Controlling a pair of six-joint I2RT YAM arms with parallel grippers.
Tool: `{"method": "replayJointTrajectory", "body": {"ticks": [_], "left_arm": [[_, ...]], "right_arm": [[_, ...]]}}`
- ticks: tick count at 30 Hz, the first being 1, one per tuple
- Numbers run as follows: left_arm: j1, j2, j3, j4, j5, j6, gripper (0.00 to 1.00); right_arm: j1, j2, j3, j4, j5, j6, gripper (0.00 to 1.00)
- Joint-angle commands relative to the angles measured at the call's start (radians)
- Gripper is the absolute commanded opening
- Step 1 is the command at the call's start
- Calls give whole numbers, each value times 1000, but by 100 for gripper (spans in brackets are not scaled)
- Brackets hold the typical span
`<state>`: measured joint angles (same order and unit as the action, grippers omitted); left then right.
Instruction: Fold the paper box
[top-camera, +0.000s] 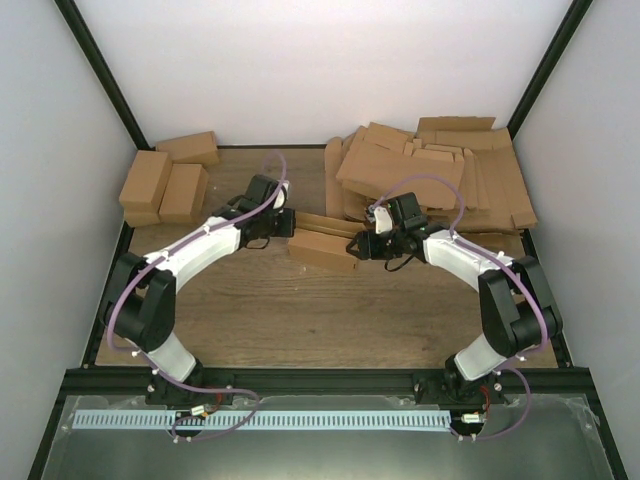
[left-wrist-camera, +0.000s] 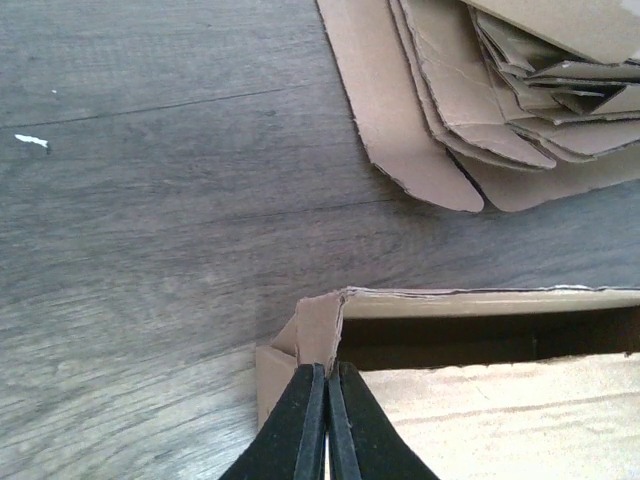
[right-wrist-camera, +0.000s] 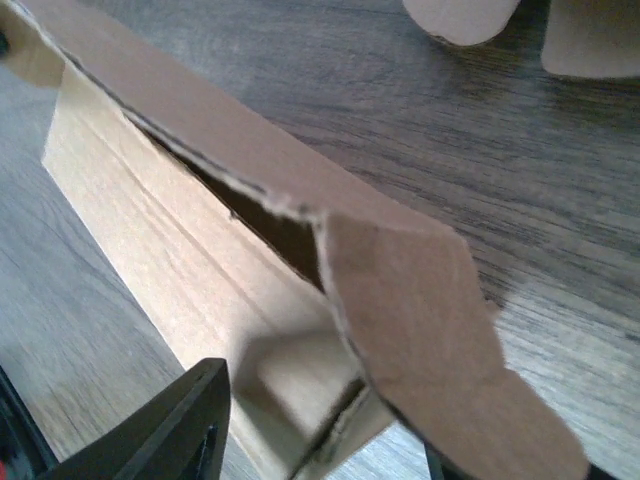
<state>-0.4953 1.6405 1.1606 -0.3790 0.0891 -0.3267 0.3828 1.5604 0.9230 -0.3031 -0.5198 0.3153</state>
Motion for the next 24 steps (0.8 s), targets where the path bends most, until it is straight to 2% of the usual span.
{"method": "replayJointTrajectory", "body": {"ticks": [1, 6, 9, 11, 17, 19, 21, 24], "left_arm": [[-24, -8, -38, 0, -17, -36, 4], [-36, -17, -39, 4, -33, -40, 4], [-41, -22, -42, 0, -44, -40, 4], [-46, -28, -48, 3, -48, -43, 4], [-65, -52, -86, 23, -65, -46, 4], [-69, -62, -98, 29, -70, -46, 4], [-73, -70, -107, 28, -76, -45, 4], [-78, -82, -120, 29, -79, -43, 4]], "right_arm": [[9, -61, 14, -2, 30, 0, 57], [30, -134, -34, -10, 73, 2, 66], [51, -167, -68, 2, 84, 25, 81], [77, -185, -91, 15, 102, 42, 86], [123, -180, -146, 88, 182, 102, 86], [125, -156, -148, 107, 210, 131, 82], [124, -136, -139, 120, 239, 160, 71], [125, -132, -144, 158, 247, 197, 66]]}}
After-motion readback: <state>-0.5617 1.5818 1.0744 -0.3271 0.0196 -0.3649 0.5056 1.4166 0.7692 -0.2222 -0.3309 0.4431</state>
